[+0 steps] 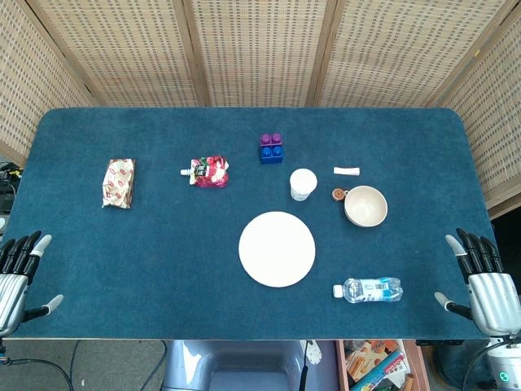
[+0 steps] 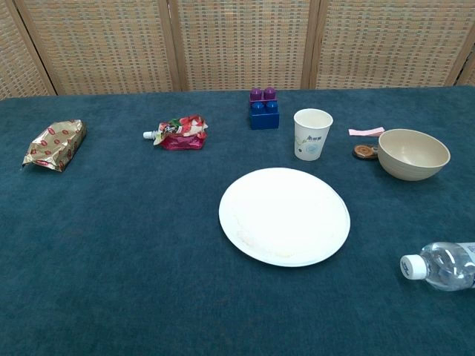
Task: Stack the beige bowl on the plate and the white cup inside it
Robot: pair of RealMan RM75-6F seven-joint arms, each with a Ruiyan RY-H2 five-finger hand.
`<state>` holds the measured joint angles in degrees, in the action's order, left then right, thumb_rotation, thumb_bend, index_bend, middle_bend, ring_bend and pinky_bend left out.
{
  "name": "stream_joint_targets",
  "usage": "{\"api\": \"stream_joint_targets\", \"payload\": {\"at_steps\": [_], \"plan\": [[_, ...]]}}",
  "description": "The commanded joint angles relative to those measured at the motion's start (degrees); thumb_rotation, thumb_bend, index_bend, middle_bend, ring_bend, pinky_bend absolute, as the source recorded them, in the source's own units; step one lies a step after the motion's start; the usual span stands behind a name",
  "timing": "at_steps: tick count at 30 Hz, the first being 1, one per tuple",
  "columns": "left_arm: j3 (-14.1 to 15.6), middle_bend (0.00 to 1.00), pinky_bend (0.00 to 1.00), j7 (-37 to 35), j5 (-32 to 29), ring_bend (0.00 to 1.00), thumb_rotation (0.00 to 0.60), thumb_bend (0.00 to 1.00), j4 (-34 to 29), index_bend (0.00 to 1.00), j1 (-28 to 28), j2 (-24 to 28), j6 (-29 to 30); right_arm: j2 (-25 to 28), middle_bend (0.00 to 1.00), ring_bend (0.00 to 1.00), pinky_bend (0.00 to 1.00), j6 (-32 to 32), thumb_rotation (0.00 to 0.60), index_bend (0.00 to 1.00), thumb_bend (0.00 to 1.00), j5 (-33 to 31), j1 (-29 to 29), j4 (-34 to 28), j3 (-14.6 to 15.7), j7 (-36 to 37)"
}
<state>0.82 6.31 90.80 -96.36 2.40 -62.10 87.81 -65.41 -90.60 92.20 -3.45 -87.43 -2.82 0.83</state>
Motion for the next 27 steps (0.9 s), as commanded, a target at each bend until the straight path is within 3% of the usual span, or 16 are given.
{"api": "stream_joint_targets", "payload": {"at_steps": [1,12,18,27], "plan": [[0.0,0.0,0.0,0.31,-0.11,0.0,0.6,0.0,-0.02,0.0,0.0,-0.11,-0.11,0.05,0.0,0.0,0.0,0.02,0.6,0.06,0.0,-0.04,0.02,-0.01,0.0,0.08],[-0.47,0.0,0.0,0.86,-1.33,0.0,0.6,0.0,-0.08,0.0,0.8,-0.54,-1.81,-0.43,0.0,0.0,0.0,4.28,0.6,0.07,0.0,0.55,-2.39,0.32,0.43,1.22],[-1.0,0.0,0.0,1.71,-2.14,0.0,0.6,0.0,-0.42,0.0,1.47,-0.75,-2.77,-0.6,0.0,0.0,0.0,13.13,0.6,0.12,0.0,0.33,-9.72,2.54,-1.87,6.04],[-2.1,0.0,0.0,3.73,-4.03,0.0,0.6,0.0,-0.66,0.0,1.51,-1.55,-2.4,-2.13,0.0,0.0,0.0,28.99,0.6,0.19,0.0,-4.84,-20.85,5.87,-5.27,2.41]]}}
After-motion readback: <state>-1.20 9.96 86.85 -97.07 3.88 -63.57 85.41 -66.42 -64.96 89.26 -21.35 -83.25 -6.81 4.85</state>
